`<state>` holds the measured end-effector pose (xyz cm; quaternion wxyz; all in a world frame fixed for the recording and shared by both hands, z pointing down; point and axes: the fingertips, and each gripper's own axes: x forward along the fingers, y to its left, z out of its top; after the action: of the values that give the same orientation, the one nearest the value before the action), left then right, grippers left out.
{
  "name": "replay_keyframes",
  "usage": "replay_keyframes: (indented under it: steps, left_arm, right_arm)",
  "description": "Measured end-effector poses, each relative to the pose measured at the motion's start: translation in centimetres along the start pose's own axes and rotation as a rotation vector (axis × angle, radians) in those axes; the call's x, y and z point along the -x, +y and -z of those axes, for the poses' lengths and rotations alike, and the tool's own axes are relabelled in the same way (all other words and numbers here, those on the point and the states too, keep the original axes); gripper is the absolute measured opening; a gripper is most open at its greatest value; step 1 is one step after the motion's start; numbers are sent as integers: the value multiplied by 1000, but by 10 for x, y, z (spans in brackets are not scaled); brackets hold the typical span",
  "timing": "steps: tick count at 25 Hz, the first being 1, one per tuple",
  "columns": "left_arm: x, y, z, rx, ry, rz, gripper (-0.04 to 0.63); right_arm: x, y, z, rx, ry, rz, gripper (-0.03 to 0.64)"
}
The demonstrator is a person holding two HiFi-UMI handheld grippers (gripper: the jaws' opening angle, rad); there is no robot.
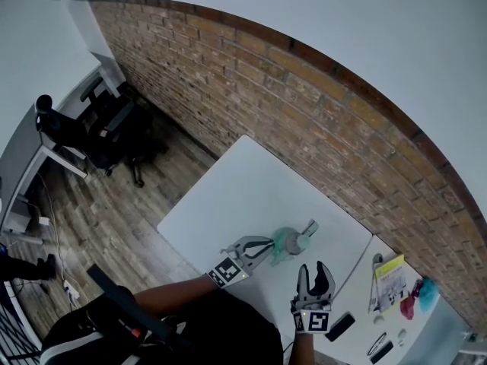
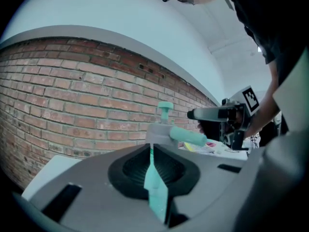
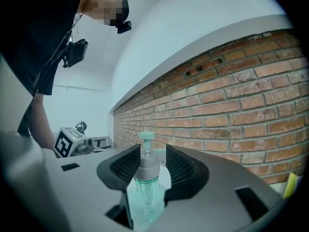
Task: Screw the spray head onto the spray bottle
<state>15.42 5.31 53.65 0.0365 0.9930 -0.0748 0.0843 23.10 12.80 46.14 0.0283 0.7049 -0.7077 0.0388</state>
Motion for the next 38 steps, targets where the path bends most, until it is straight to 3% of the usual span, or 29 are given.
replay_keyframes:
  steps: [5, 12, 16, 21, 31, 38]
  left_arm:
    - [-9, -6, 8, -20, 9, 68, 74]
    - [-27, -19, 38, -62, 41, 178, 296]
    - [-43, -23, 43, -72, 43, 220, 353]
    - [-60, -20, 49, -80, 60, 220, 381]
    - [-89, -28, 67, -61, 84, 272, 421]
    - [-96, -31, 64, -102, 65, 280, 425]
  right_arm:
    - [-2, -5, -6, 14, 0, 42, 153]
    - [-2, -24, -22, 5, -17, 77, 153]
    - [-5, -25, -27, 13, -12, 50, 153]
    - [-13, -19, -30, 16, 4, 3, 153]
    - [-14, -17, -23, 2, 26, -9, 153]
    - [-9, -14, -14, 30, 56, -14, 153]
